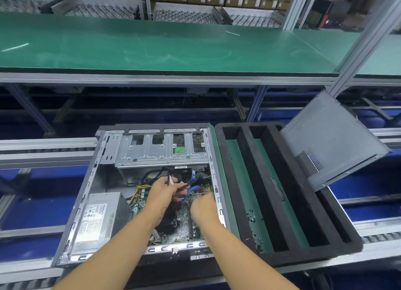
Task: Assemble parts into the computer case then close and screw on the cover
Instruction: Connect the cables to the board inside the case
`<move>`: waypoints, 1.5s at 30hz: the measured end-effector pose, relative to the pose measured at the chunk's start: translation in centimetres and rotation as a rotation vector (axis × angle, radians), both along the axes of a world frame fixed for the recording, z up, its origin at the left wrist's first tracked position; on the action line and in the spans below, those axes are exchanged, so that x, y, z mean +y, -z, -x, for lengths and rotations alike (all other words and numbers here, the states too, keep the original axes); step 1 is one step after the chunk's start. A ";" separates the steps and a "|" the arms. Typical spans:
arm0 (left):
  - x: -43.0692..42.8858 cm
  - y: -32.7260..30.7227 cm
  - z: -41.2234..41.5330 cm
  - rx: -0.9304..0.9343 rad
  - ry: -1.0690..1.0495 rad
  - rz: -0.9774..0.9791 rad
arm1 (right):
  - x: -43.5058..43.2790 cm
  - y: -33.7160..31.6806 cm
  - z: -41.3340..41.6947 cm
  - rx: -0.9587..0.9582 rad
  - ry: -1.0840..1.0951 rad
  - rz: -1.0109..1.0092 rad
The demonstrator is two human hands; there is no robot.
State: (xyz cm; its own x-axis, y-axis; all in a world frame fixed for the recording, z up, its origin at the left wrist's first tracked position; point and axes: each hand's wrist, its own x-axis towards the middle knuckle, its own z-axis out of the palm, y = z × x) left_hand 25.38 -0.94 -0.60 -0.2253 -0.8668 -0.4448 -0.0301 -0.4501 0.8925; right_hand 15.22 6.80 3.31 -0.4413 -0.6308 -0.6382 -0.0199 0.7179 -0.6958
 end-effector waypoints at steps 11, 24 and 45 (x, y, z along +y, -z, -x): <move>0.8 -0.4 -0.3 -0.076 0.047 0.075 | -0.1 -0.2 0.1 0.020 -0.021 -0.054; 0.7 0.1 -0.5 -0.226 -0.033 0.087 | 0.1 -0.5 0.2 -0.072 -0.018 0.105; 1.4 -2.2 -0.5 -0.626 0.141 0.665 | 0.0 -0.5 0.0 -0.056 -0.006 0.194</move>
